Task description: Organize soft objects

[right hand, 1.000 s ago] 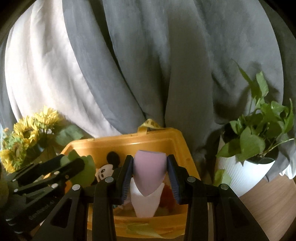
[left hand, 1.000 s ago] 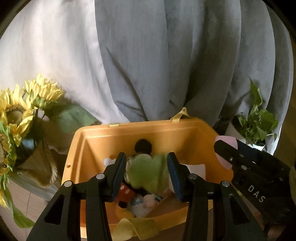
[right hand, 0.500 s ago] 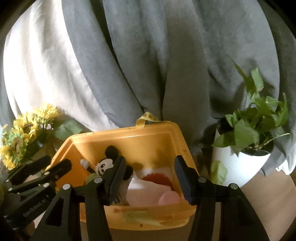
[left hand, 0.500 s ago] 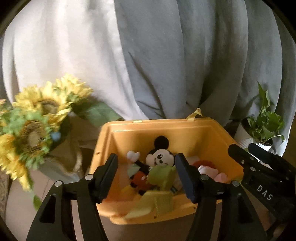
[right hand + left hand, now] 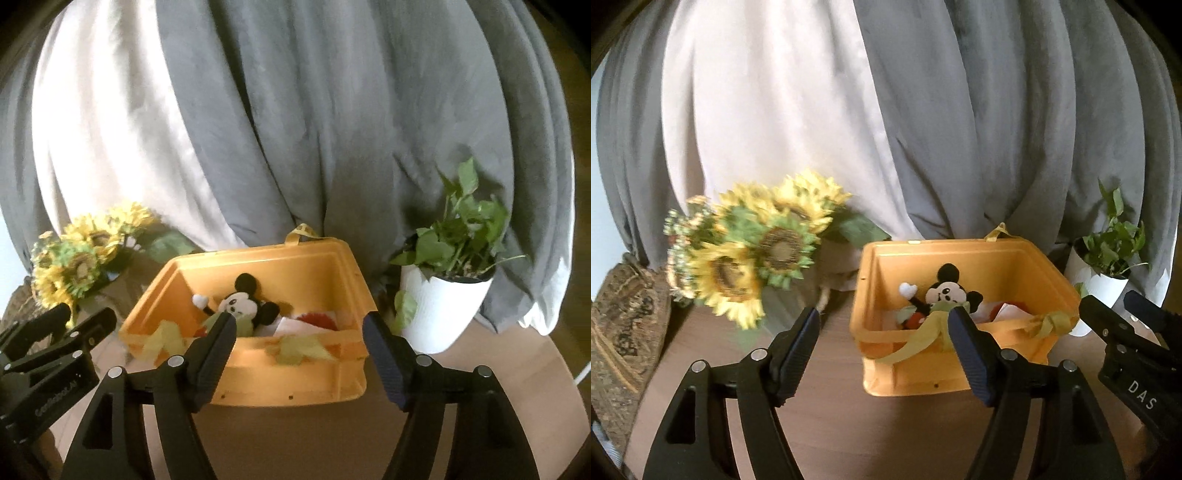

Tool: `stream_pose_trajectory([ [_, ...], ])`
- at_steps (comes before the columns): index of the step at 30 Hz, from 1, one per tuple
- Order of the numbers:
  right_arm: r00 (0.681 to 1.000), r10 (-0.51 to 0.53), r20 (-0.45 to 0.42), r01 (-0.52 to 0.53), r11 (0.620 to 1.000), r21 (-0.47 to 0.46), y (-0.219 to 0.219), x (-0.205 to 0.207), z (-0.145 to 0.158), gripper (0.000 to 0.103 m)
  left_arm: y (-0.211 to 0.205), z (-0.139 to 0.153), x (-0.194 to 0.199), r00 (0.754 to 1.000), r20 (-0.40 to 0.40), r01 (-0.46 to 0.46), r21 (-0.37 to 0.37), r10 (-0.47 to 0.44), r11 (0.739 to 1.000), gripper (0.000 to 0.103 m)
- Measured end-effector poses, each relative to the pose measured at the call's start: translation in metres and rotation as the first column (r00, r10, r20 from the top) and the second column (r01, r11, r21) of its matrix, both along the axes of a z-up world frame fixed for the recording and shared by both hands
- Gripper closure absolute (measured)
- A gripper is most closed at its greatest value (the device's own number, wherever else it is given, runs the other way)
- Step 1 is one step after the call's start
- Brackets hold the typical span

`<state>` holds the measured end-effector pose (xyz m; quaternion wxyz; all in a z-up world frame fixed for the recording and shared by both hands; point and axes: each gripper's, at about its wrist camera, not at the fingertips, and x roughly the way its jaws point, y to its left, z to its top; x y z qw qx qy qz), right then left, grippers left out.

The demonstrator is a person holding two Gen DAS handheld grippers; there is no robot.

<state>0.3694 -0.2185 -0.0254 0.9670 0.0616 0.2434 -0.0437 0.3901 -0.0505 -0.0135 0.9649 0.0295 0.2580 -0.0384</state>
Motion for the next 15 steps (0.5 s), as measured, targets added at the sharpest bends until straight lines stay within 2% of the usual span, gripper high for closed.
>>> stream_pose_trajectory([
  [5, 1.000, -0.001, 0.020, 0.001, 1.000, -0.021, 0.018, -0.029, 0.013, 0.031, 0.020, 0.015, -0.028, 0.999, 0.031, 0.010, -0.014, -0.010, 1.000, 0.023],
  [9, 0.999, -0.031, 0.041, 0.032, 0.999, -0.025, 0.035, -0.056, 0.026, 0.031, 0.034, 0.025, -0.046, 0.998, 0.063, 0.018, -0.015, -0.017, 1.000, 0.022],
  [15, 0.993, -0.096, 0.072, 0.098, 0.995, -0.021, 0.056, -0.094, 0.036, 0.031, 0.056, 0.035, -0.078, 0.992, 0.083, 0.096, -0.004, -0.095, 0.995, 0.018],
])
